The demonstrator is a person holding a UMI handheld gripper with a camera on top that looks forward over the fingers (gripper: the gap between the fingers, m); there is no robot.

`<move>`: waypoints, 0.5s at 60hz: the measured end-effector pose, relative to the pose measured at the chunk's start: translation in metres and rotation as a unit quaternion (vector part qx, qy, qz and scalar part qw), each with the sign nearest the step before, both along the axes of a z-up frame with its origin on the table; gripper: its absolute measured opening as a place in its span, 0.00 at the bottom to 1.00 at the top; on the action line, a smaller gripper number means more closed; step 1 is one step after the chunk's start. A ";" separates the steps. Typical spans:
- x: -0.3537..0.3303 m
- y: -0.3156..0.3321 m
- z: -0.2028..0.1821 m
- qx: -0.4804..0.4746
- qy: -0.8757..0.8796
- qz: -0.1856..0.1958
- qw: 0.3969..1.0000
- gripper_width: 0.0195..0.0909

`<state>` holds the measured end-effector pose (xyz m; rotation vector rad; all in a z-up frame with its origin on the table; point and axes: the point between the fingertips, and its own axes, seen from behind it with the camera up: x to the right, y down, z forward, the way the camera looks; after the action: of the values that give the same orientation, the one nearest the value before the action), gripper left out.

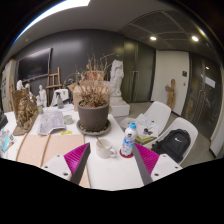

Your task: Pour water

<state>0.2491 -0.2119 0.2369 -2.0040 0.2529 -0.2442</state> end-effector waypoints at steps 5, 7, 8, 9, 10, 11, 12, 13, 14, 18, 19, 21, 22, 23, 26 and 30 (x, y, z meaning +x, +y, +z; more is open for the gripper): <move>-0.035 -0.035 0.016 -0.004 -0.009 0.010 1.000 0.93; -0.048 -0.048 0.019 -0.006 -0.011 0.012 1.000 0.93; -0.054 -0.055 0.021 -0.008 -0.012 0.012 1.000 0.93; -0.060 -0.061 0.023 -0.009 -0.012 0.011 1.000 0.93; -0.065 -0.067 0.024 -0.010 -0.011 0.010 1.000 0.93; -0.067 -0.072 0.025 -0.013 -0.010 0.012 1.000 0.93; -0.073 -0.077 0.026 -0.015 -0.008 0.011 1.000 0.93; -0.079 -0.085 0.027 -0.016 -0.007 0.010 1.000 0.93; -0.084 -0.090 0.028 -0.018 -0.005 0.010 1.000 0.93; -0.102 -0.110 0.031 -0.022 0.000 0.012 1.000 0.93; -0.105 -0.114 0.031 -0.023 0.000 0.013 1.000 0.93; -0.110 -0.118 0.032 -0.026 -0.002 0.012 1.000 0.93; -0.112 -0.122 0.033 -0.026 -0.004 0.012 1.000 0.93; -0.115 -0.127 0.034 -0.026 -0.006 0.011 1.000 0.93; -0.121 -0.136 0.036 -0.028 -0.015 0.012 0.999 0.93; -0.129 -0.145 0.036 -0.030 -0.012 0.014 0.999 0.92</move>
<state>0.1200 -0.3572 0.2725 -2.0612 0.2053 -0.2610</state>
